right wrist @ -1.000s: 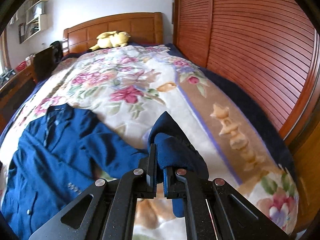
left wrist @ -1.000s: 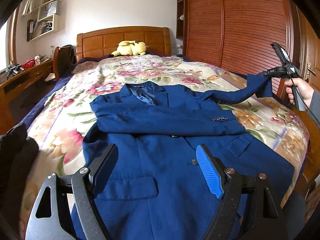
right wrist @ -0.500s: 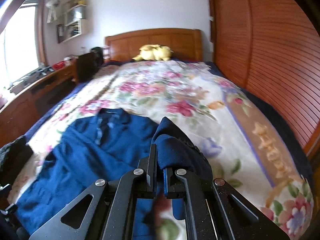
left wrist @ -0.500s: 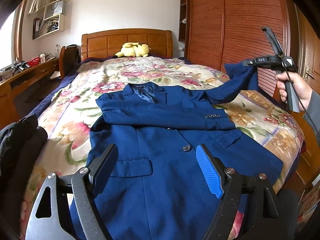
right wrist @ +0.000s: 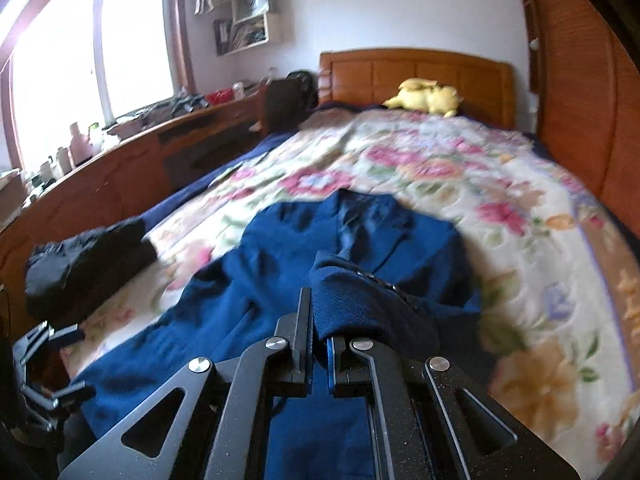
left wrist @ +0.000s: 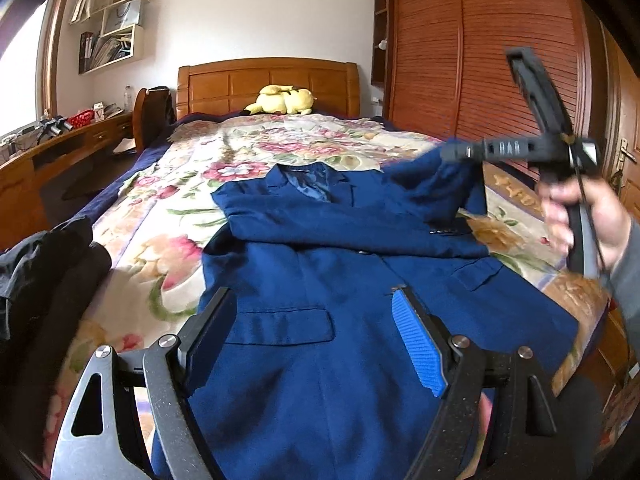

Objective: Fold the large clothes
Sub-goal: 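Lay the sleeve across the jacket front and open the right gripper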

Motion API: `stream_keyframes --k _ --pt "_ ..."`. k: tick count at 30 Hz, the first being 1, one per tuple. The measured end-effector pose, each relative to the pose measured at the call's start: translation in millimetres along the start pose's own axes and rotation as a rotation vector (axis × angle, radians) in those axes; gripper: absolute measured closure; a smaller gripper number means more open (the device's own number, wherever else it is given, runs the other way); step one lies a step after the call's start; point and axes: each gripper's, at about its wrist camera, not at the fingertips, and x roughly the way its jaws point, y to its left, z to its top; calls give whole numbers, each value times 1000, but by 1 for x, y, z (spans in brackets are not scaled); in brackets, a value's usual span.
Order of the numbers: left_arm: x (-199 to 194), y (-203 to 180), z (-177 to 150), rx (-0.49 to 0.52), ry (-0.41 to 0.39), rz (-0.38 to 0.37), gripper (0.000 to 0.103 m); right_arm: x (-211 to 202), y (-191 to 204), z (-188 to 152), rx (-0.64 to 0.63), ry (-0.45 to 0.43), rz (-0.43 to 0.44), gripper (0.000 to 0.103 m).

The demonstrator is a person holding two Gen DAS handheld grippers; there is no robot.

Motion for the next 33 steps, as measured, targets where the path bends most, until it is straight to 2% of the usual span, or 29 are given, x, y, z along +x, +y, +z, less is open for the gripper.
stream_keyframes --k 3,6,8,10,12,16,17,20,24,28,33 --pt "7 6 -1 -15 4 -2 22 25 -1 -15 0 59 -15 99" --pt "16 9 0 -15 13 -3 22 44 -4 -35 5 97 -5 93" --pt "24 9 2 -5 22 0 22 53 -9 -46 15 126 6 85" --pt "33 9 5 1 34 -3 22 60 -10 -55 20 135 -8 66" --pt "42 8 8 7 45 -5 22 54 -9 -65 21 124 -15 61" --pt "59 1 16 30 54 -12 22 41 -13 -74 7 108 -21 45" --pt "64 -1 19 30 56 -21 22 37 0 -75 4 101 -28 44" --pt "77 -8 24 37 67 -39 22 26 9 -83 -6 89 -47 41" --pt "97 -26 32 57 84 -64 22 23 1 -94 -34 72 -168 41" --pt "113 -50 41 96 100 -90 22 27 -18 -98 -6 75 -243 41" --pt "126 -77 49 115 118 -174 22 31 -33 -104 21 115 -313 41"
